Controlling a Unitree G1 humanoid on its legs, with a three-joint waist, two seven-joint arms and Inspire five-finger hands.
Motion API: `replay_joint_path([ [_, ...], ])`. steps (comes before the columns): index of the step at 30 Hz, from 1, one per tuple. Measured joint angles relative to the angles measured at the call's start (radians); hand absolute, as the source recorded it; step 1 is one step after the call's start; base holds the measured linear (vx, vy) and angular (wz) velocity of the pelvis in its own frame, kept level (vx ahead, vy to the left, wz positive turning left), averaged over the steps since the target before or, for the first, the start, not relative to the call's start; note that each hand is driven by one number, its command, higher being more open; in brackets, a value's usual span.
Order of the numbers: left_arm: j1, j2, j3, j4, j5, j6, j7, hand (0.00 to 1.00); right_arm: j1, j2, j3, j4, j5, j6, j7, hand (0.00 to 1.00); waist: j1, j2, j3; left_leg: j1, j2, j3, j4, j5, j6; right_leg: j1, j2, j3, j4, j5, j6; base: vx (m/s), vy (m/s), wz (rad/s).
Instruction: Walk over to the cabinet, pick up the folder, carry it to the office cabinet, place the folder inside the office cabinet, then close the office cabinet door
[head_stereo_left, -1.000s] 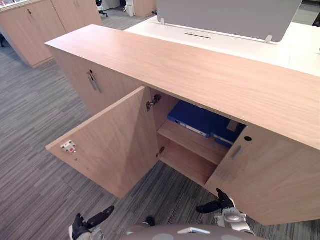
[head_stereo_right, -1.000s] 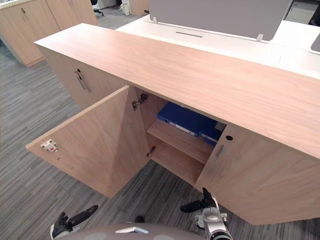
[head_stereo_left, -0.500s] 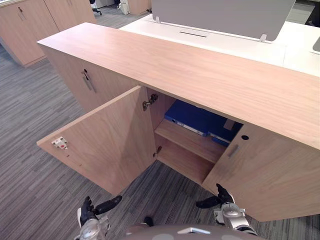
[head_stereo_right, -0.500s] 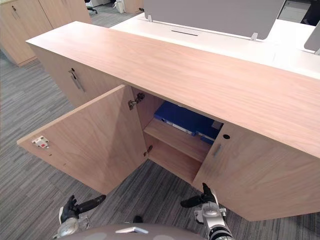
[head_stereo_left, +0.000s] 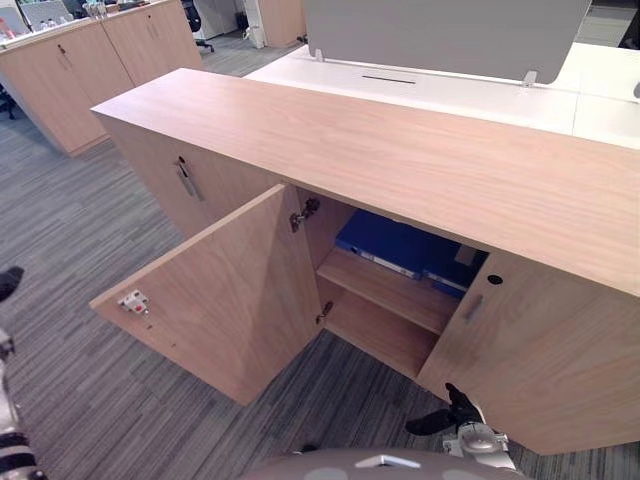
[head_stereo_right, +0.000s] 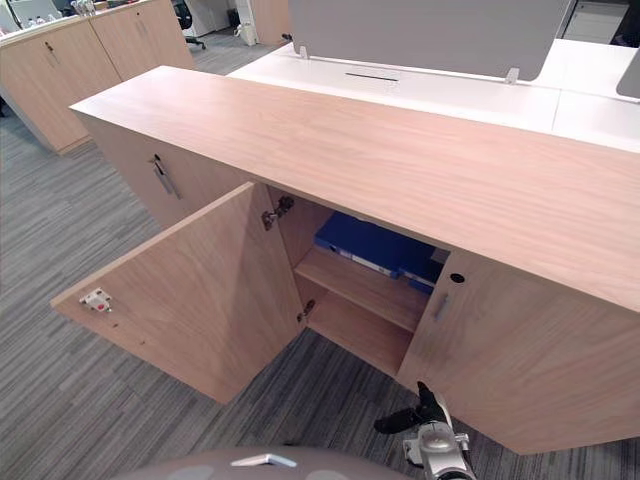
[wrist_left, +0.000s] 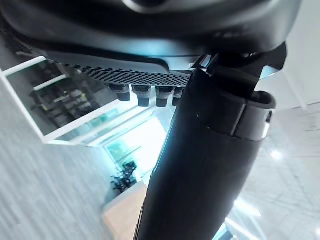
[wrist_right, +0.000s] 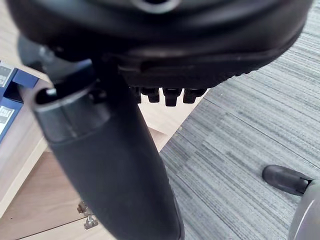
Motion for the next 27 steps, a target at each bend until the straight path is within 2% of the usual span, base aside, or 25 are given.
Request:
replay_joint_path([
  [3, 0.007, -0.009, 0.000, 0.000, -0.001, 0.026, -0.012, 1.00, 0.008, 0.003, -0.001, 0.000, 0.000, 0.002, 0.010, 1.00, 0.003, -0.038, -0.001, -0.005, 0.002, 0.000, 0.000, 0.001, -0.002, 0.000, 0.003, 0.000, -0.011, 0.000, 0.000, -0.02, -0.025, -0.01],
  [5, 0.007, -0.009, 0.000, 0.000, -0.003, 0.029, -0.018, 1.00, 0.008, -0.003, -0.008, -0.002, 0.000, 0.002, 0.010, 1.00, 0.003, -0.050, 0.000, -0.005, 0.002, 0.000, 0.000, 0.001, -0.002, 0.000, 0.002, 0.000, -0.010, 0.000, 0.000, 0.00, 0.000, 0.00],
  [14, 0.006, -0.009, -0.004, 0.000, -0.004, 0.028, -0.039, 1.00, 0.012, -0.004, -0.020, -0.002, 0.000, 0.002, 0.016, 1.00, 0.002, -0.027, 0.003, -0.005, -0.002, -0.002, 0.000, 0.000, -0.001, 0.000, -0.001, -0.001, -0.009, 0.000, 0.000, -0.02, 0.004, 0.00],
  [27, 0.006, -0.024, -0.121, 0.017, -0.004, 0.027, -0.087, 1.00, 0.019, -0.006, -0.021, -0.001, 0.000, 0.002, 0.016, 1.00, -0.003, -0.028, 0.002, -0.004, -0.001, 0.000, 0.000, 0.000, -0.001, 0.000, 0.000, 0.000, -0.009, 0.000, 0.000, -0.01, 0.002, 0.00],
])
